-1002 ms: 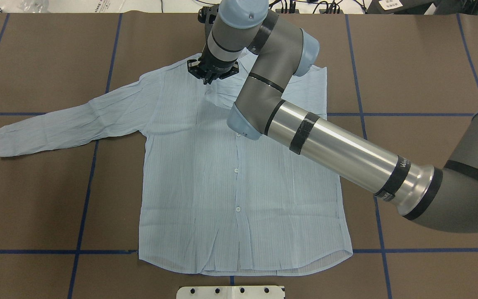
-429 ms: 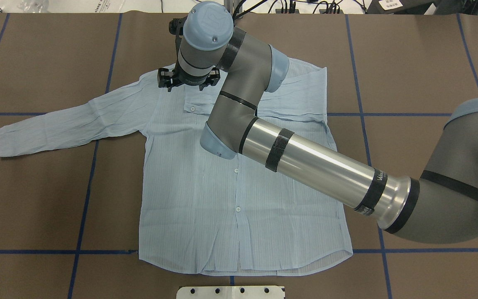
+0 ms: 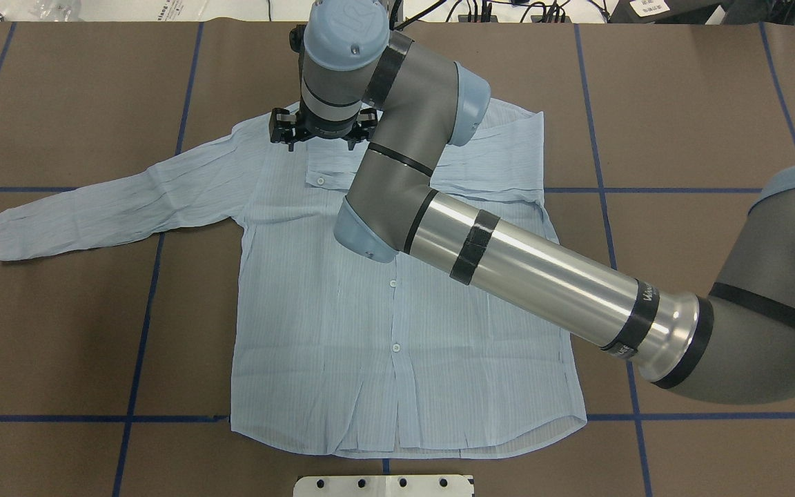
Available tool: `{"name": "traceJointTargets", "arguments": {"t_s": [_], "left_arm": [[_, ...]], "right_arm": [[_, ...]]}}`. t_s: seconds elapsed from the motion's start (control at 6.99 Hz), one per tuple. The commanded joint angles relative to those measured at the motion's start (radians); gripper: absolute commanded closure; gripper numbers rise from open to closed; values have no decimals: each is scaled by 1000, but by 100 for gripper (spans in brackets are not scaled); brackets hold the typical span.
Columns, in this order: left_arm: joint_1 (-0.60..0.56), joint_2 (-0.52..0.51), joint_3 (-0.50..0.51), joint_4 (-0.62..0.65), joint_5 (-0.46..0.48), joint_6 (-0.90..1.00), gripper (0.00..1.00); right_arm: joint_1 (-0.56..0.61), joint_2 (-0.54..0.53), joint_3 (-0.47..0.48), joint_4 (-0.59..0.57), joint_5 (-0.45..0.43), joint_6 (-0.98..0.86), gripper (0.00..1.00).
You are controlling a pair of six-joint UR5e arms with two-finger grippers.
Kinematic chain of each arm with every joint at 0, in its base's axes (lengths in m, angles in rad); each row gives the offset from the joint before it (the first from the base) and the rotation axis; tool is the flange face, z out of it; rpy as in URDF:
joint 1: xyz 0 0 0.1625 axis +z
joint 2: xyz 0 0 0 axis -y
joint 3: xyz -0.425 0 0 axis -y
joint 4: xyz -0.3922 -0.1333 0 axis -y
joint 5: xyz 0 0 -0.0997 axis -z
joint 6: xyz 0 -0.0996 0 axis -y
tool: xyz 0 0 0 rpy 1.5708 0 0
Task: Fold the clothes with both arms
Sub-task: 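Release the sleeve on the chest and raise the right gripper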
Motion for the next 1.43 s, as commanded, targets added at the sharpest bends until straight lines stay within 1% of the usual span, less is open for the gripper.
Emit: {"name": "traceJointTargets", "arguments": {"t_s": [0.0, 0.14, 0.29, 0.43, 0.57, 0.72, 0.86, 1.0, 1.29], "left_arm": [[151, 66, 16, -278, 75, -379, 2], [219, 99, 16, -369, 119, -519, 4], [285, 106, 15, -407, 174, -641, 6], [348, 136, 16, -453, 246, -716, 7], [388, 146, 15, -466, 303, -773, 8], [434, 149, 18, -466, 361, -804, 10], [484, 149, 28, -465, 420, -855, 16], [494, 149, 36, -465, 431, -860, 22], [495, 149, 47, -465, 436, -855, 29]], "right_arm": [[67, -122, 166, -150, 89, -12, 0], [99, -218, 256, -167, 117, -36, 0], [127, -325, 344, -175, 145, -91, 0], [153, -410, 424, -227, 162, -162, 0], [176, -420, 467, -336, 175, -228, 0], [184, -421, 478, -382, 177, -252, 0], [184, -432, 478, -383, 177, -253, 0], [186, -432, 480, -384, 176, -253, 0], [184, -432, 478, -384, 176, -253, 0]]}}
